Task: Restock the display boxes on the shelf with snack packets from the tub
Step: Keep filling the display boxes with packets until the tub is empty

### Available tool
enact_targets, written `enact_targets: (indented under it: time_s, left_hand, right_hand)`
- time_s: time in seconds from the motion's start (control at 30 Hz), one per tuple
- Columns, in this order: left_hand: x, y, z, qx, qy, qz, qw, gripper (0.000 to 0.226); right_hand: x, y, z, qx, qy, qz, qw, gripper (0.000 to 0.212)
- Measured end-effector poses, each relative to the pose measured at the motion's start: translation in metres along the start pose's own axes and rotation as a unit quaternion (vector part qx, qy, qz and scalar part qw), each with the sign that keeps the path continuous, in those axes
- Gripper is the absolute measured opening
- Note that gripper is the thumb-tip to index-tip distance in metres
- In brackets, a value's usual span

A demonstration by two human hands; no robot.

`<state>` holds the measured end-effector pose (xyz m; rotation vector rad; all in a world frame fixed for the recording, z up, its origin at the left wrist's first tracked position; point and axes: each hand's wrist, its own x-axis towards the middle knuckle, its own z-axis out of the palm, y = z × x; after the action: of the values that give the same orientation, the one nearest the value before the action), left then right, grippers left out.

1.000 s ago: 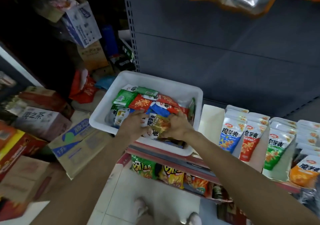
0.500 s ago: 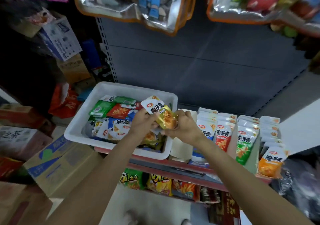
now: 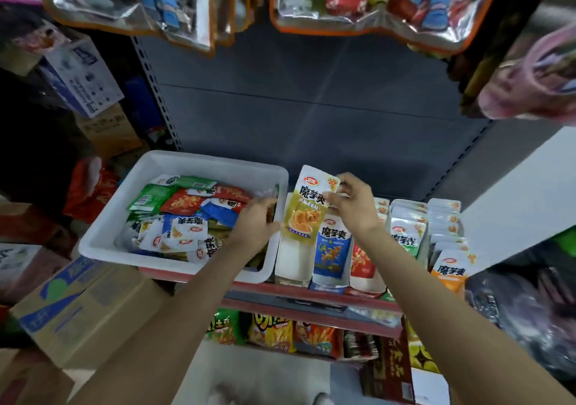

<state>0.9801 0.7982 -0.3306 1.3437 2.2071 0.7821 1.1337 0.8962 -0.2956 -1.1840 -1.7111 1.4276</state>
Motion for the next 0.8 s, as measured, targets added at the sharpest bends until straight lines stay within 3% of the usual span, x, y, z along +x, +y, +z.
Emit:
enact_targets:
  time_s: [0.1,0.23,0.43,0.53,0.7,0.8]
  left_hand:
    - [0.003,-0.012,0.003,0.063,-0.053,-0.004,0.997,0.043]
    - [0.003,-0.018,0.002,0.003,-0.090,-0.041,0.995,0.038]
    - [-0.001,-0.024,0.002,-0.058,-0.117,-0.062,0.989,0.045]
    - [0.001,-0.027,0.003,-0.068,-0.125,-0.064,0.988,0.045]
    - [0.001,-0.030,0.004,-0.057,-0.124,-0.051,0.989,0.040]
    - [0.001,-0.030,0.007,-0.050,-0.122,-0.045,0.990,0.042]
  right_hand:
    - [0.007,0.005,0.004,-0.088,0.009,-0.027,0.996,0.013]
    - [0.014,0.007,0.010,-0.217,-0.010,-0.084,0.973,0.016]
    - [0.024,0.014,0.020,-0.390,-0.113,-0.140,0.903,0.022]
    - [0.028,0.019,0.027,-0.490,-0.145,-0.143,0.848,0.034]
    - [0.035,0.020,0.033,-0.644,-0.089,-0.206,0.732,0.046]
    - [0.041,0.018,0.036,-0.679,-0.070,-0.206,0.701,0.053]
